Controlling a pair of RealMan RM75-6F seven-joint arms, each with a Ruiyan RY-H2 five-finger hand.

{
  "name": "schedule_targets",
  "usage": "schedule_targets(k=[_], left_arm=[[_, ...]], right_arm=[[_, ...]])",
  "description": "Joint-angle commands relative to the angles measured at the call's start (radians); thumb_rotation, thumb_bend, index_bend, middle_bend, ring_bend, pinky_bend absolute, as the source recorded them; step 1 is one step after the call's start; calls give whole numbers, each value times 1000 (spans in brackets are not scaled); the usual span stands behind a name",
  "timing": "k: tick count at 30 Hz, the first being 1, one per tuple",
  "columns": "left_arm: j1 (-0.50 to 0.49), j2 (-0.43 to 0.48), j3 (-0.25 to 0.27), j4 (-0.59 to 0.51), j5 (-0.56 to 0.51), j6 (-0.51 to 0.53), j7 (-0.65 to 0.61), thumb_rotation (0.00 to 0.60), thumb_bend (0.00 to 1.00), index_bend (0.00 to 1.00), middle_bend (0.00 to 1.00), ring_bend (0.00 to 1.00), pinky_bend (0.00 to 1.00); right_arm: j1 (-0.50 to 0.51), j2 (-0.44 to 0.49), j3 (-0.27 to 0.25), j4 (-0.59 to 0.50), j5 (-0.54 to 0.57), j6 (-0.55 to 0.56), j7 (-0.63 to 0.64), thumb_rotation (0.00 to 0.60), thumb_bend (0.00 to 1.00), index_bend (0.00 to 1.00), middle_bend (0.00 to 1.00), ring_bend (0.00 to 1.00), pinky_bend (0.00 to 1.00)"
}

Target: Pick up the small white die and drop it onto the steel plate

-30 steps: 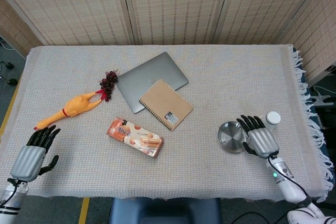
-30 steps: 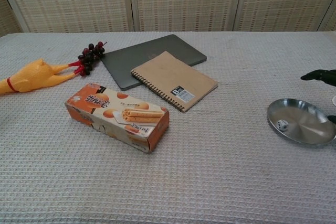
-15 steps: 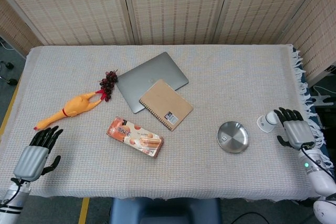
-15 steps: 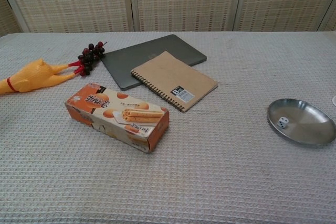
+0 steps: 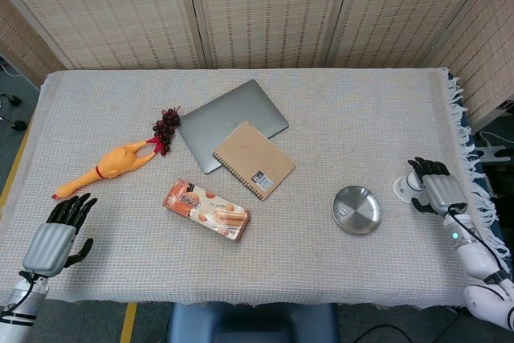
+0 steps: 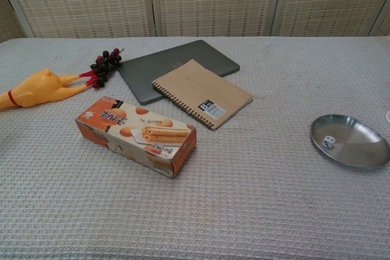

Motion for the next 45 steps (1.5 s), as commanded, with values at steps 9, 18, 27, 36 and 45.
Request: schedule_targets(k=[9, 18, 27, 36, 45], left_arm=[[1, -3, 5, -8, -6, -9, 29, 600, 421, 0, 0, 0, 108], [-3, -11, 2, -6, -16, -17, 44, 600, 422, 0, 0, 0, 109], [-1, -9, 5, -8, -5, -9, 37, 600, 421, 0, 0, 0, 112], [0, -3, 6, -6, 2, -2, 18, 600, 420, 0, 0, 0, 114], [0, -1, 7, -7, 6, 2, 14, 600, 420, 0, 0, 0, 114]], right_arm=[[-15, -77, 22, 110, -31, 142, 46, 600, 268, 550, 364, 245, 384], [-45, 28, -22, -131, -163, 305, 72, 600, 268, 551, 389, 291, 384], [-15, 93, -72, -363, -252, 296, -45, 600, 267, 533, 388, 287, 383], [16, 64, -78, -380, -209, 214, -114, 600, 267, 497, 387, 264, 377], [22, 37, -75, -348, -164, 186, -173, 600, 267, 491, 387, 263, 375]])
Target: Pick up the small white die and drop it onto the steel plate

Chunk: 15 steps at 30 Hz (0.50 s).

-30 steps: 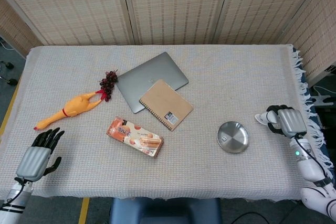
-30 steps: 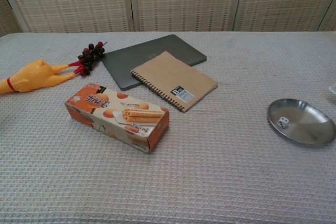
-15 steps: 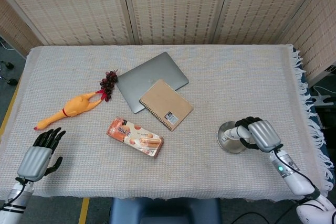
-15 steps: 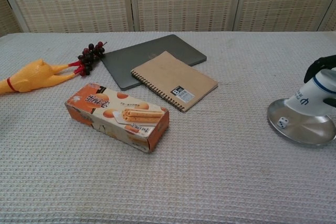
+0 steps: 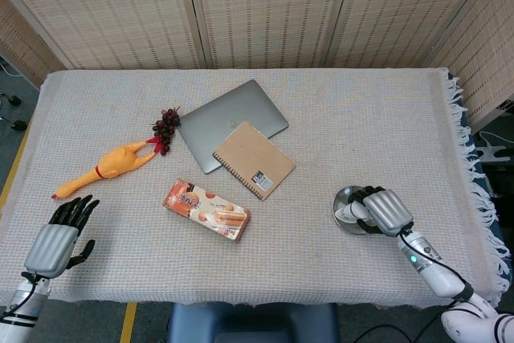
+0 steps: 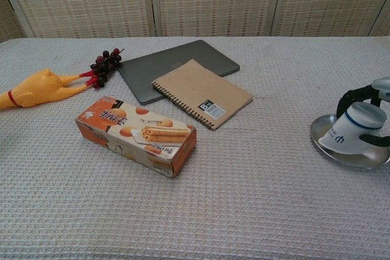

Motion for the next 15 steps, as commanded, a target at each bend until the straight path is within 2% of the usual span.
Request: schedule_targets(k=[1, 5, 11, 15], left_arm=[[1, 0, 0, 1, 0, 1, -2, 600, 420, 0, 0, 0, 114], [0, 1, -3, 3, -7, -2, -6, 600, 420, 0, 0, 0, 114], [-3, -2, 1, 4, -2, -7, -2, 600, 420, 0, 0, 0, 114], [-4, -1, 0, 1, -7, -13, -7, 600, 420, 0, 0, 0, 114]], right_arm=[[0, -8, 4, 16, 28, -15, -24, 600, 267, 491, 387, 263, 375], [-3, -14, 10, 37, 60, -22, -67, 600, 267, 491, 387, 263, 375], [-16, -70, 44, 107, 93, 35, -106, 600, 267, 488, 387, 263, 376], [-9, -62, 8, 92, 49, 10, -56, 600, 267, 485, 387, 263, 376]])
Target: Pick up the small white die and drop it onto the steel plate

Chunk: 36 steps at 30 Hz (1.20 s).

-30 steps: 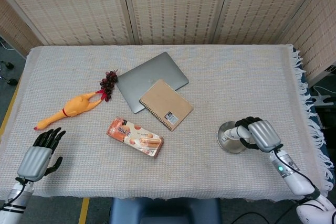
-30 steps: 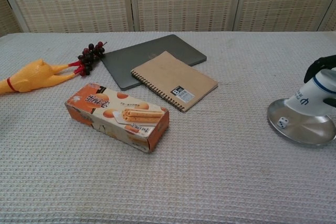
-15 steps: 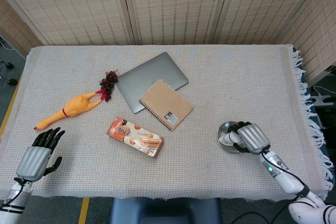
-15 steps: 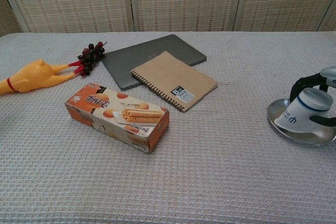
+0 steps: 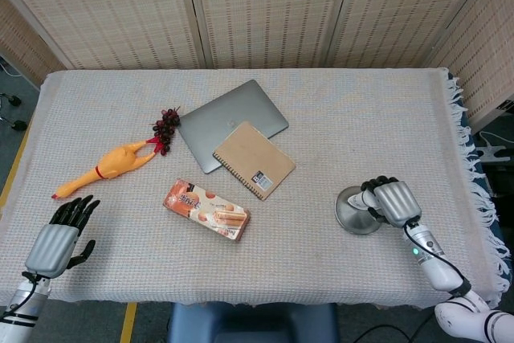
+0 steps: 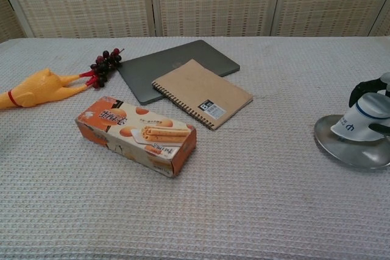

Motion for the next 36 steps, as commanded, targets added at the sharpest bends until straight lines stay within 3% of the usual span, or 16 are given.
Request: schedule_targets(k=[1, 5, 11, 19, 22, 26, 32, 36], left_arm=[[-1, 1, 0, -1, -2, -3, -5, 600, 419, 0, 0, 0, 114], [0, 0, -1, -1, -3, -1, 0, 600, 420, 0, 0, 0, 114], [-7, 3, 2, 1, -6, -20, -15, 600, 420, 0, 0, 0, 114], [-9, -2, 2, 2, -8, -23, -3, 600, 419, 0, 0, 0, 114], [-8, -2, 1, 5, -10, -19, -8, 600, 420, 0, 0, 0, 115], [-6, -2, -6, 8, -20, -16, -11, 600, 421, 0, 0, 0, 115], [-2, 2, -3, 3, -10, -4, -12, 600, 420, 0, 0, 0, 114], [-5, -2, -5, 10, -12, -8, -13, 600, 419, 0, 0, 0, 92]], right_arm=[[5, 25, -37, -35, -48, -23, 62, 600, 267, 484, 387, 263, 376], [2, 80, -88, -100, -122, -17, 160, 600, 268, 483, 387, 263, 376], [-9, 96, -114, -113, -150, -1, 168, 600, 267, 483, 387, 263, 376], [14, -15, -12, 29, -49, 2, 84, 600, 267, 482, 387, 263, 379], [23, -36, -1, 53, -38, -8, 96, 600, 268, 476, 387, 262, 381], [10, -16, -35, 27, -75, 7, 112, 600, 267, 473, 386, 262, 381], [-42, 72, -119, -96, -169, 85, 170, 600, 267, 444, 384, 251, 381], [-56, 86, -120, -118, -154, 90, 151, 600, 267, 429, 381, 251, 381]])
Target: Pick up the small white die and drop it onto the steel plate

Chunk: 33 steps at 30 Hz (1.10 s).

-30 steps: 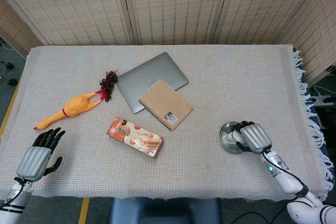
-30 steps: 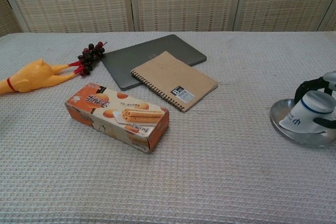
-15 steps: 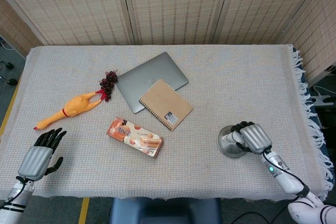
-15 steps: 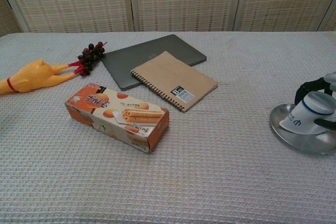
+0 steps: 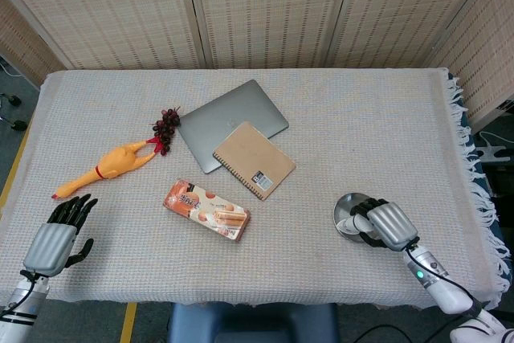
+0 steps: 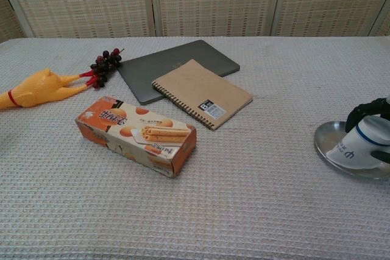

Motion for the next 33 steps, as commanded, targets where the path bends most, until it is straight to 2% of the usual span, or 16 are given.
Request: schedule_targets(k=[1, 7, 10, 12, 19, 23, 27, 33], left_arm=[[-2, -1, 0, 1, 1, -2, 0, 600, 419, 0, 0, 0, 91], [-2, -2, 3, 0, 5, -3, 1, 600, 419, 0, 0, 0, 91], [-1, -1, 6, -3, 7, -3, 6, 600, 420, 0, 0, 0, 91], [1, 0, 7, -5, 8, 0, 8, 600, 420, 0, 0, 0, 92], [4, 1, 8, -11, 13, 7, 14, 600, 420, 0, 0, 0, 92], [0, -1, 12, -13, 19, 2, 17, 600, 419, 0, 0, 0, 93], [0, -2, 13, -15, 20, 2, 21, 600, 420, 0, 0, 0, 93], [-1, -6, 14, -11, 16, -6, 24, 600, 420, 0, 0, 0, 94]], right_arm=[[-7, -2, 5, -1, 18, -8, -18, 600, 267, 426, 379, 251, 380], [9, -40, 41, 39, 53, -27, -59, 600, 267, 426, 379, 251, 381], [41, -79, 87, 82, 104, -72, -97, 600, 268, 426, 379, 251, 381], [46, -86, 94, 85, 119, -85, -97, 600, 268, 426, 379, 250, 381], [-17, -13, 74, 34, 76, 34, 2, 600, 268, 419, 373, 247, 377], [-40, 51, 95, 26, 133, 24, 128, 600, 268, 409, 366, 237, 373], [-47, 60, 100, 86, 188, -24, 133, 600, 267, 401, 359, 222, 373], [-66, -24, 100, 224, 256, -62, 22, 600, 267, 339, 313, 182, 352]])
